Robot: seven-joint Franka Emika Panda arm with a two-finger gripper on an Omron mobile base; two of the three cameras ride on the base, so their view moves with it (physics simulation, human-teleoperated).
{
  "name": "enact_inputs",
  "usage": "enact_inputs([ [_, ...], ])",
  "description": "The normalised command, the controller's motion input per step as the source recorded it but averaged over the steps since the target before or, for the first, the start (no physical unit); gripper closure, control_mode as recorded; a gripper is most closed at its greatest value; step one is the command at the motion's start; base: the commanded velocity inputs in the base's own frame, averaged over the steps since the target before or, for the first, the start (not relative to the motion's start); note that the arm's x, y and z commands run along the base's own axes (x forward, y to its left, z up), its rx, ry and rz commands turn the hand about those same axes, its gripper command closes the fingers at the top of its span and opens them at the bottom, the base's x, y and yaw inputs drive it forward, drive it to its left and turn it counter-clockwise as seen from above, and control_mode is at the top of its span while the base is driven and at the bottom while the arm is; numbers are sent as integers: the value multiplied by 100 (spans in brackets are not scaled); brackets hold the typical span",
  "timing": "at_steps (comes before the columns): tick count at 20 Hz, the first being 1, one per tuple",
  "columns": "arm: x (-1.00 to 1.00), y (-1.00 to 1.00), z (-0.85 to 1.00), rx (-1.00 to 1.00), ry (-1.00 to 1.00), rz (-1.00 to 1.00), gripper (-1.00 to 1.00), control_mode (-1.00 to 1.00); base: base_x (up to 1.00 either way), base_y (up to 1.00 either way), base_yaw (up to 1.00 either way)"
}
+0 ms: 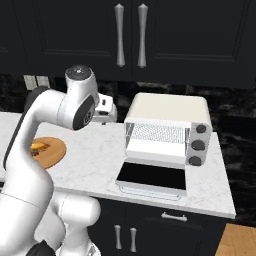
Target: Pick up the kebab skewer and baguette bread, and place them inside the toaster oven. Close the toaster oven door and start by setting the timer.
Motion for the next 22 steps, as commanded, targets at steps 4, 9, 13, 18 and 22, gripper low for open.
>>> enact_inputs([
  [4, -57, -100, -17, 17, -57, 31, -100, -100, 0, 0, 0],
  [9, -3, -100, -9, 24, -37, 25, -100, -100, 0, 0, 0],
  [13, 22, -78, -28, 15, -25, 10, -100, -100, 0, 0, 0],
  [18, 83, -39, -45, 6, -14, 0, -100, -100, 0, 0, 0],
  [22, 97, -2, -53, 7, -7, -13, -100, -100, 0, 0, 0],
])
